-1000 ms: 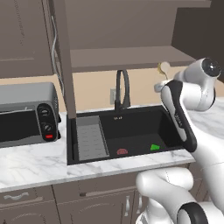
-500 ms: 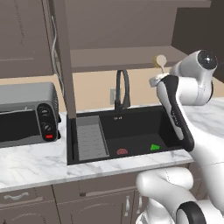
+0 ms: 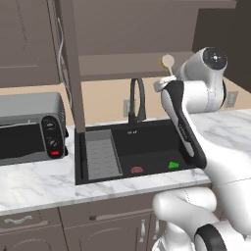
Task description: Pick up the dish brush and sponge from the sink, and place them back in the cabinet, and close the cabinet doors.
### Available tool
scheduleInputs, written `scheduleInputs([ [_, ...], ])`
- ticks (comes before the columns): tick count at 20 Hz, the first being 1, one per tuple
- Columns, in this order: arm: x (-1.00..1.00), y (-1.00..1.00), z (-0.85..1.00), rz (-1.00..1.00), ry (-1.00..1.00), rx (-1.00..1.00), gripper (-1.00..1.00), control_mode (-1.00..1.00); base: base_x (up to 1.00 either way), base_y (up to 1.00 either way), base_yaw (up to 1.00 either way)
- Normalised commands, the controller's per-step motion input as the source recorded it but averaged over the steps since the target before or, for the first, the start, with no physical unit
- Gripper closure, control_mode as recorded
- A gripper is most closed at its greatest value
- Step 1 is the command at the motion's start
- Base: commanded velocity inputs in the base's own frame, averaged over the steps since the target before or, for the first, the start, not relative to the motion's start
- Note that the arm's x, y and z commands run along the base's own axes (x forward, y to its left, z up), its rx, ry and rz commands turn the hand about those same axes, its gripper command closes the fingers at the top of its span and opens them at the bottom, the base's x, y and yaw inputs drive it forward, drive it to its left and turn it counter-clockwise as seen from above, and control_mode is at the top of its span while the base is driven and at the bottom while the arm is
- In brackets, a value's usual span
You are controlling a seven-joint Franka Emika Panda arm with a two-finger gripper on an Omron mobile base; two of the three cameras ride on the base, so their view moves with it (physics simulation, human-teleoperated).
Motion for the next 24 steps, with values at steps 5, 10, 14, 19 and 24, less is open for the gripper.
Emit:
scheduleInputs([
  [5,0.02,0.20,0.27,0.00,0.00,-0.01,1.00,-1.00,0.00,0.00,0.00],
  [10,0.17,0.06,0.21,0.00,0.00,0.00,1.00,-1.00,0.00,0.00,0.00],
  [14,0.18,0.01,0.08,0.00,0.00,0.00,1.00,-1.00,0.00,0.00,0.00],
  [19,0.29,0.00,0.00,0.00,-0.01,0.00,1.00,-1.00,0.00,0.00,0.00],
  [24,0.35,0.03,0.02,0.00,0.00,0.00,1.00,-1.00,0.00,0.00,0.00],
])
